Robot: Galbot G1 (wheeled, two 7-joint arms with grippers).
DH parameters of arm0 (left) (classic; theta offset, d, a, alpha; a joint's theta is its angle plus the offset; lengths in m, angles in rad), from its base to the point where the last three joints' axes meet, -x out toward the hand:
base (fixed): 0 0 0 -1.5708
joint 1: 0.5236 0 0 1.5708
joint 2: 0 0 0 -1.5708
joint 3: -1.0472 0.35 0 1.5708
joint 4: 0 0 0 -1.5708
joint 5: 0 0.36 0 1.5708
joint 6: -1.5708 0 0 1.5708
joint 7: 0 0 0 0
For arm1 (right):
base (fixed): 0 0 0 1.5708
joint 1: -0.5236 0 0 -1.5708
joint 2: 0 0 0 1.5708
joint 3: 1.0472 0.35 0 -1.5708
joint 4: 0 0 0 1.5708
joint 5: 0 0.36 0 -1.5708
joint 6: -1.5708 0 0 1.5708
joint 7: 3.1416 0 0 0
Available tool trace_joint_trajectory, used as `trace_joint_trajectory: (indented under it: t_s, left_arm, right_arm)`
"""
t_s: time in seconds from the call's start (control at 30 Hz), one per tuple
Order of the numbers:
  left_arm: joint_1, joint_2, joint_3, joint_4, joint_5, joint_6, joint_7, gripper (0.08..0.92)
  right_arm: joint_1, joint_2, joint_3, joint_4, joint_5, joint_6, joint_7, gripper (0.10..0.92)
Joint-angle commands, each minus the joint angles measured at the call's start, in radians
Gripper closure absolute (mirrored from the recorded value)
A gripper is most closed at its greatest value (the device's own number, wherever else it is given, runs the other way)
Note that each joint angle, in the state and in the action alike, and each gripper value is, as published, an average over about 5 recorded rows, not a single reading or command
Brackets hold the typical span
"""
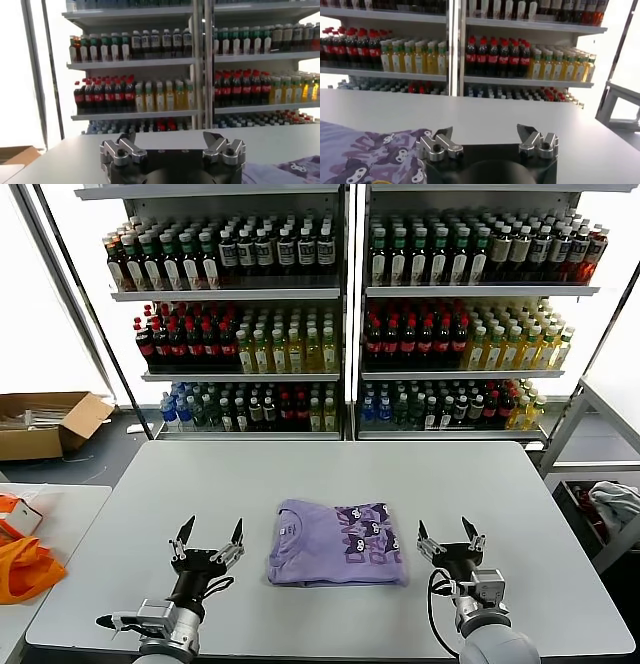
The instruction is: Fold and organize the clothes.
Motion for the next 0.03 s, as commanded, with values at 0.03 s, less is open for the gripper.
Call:
trace_joint_trajectory:
  t_s: [0.03]
  left_arm:
    - [0.006,0.002,-0.002,-0.003,0.010,0.008,0.033,0.177]
  right_arm:
    - [-0.010,0.010,0.000,0.010,-0.002,0.002,-0.001,0.203]
